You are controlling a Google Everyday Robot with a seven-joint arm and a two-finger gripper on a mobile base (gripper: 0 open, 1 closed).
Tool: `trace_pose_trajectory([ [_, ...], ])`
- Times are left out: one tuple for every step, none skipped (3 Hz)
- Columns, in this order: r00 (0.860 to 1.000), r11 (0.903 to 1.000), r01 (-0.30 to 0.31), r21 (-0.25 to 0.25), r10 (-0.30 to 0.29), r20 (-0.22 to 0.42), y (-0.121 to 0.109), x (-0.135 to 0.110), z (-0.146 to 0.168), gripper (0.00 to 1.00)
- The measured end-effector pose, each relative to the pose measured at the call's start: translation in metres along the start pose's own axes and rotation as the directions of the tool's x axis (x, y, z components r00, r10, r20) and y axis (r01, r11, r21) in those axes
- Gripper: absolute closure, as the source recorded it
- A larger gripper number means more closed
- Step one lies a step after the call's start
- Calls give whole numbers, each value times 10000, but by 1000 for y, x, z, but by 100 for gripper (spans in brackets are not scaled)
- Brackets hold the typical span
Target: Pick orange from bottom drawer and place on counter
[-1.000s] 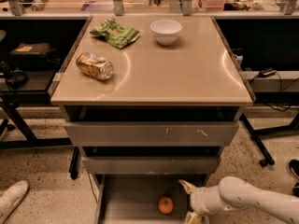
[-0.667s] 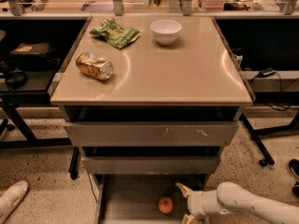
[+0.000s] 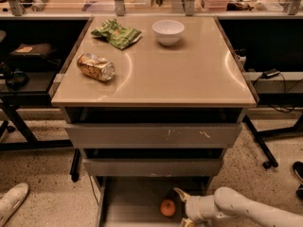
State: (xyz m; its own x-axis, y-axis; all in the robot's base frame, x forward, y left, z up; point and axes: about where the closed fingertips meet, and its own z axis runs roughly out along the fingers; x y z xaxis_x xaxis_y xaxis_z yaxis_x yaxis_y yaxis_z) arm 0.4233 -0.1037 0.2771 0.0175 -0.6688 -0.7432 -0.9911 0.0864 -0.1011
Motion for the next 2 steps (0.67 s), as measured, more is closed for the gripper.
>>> trace_pose_trajectory([
  [9998,9998,-190,-30,190,-36,-1,7,13,0],
  [9989,9987,-464,229,465,3,-12,31,40,0],
])
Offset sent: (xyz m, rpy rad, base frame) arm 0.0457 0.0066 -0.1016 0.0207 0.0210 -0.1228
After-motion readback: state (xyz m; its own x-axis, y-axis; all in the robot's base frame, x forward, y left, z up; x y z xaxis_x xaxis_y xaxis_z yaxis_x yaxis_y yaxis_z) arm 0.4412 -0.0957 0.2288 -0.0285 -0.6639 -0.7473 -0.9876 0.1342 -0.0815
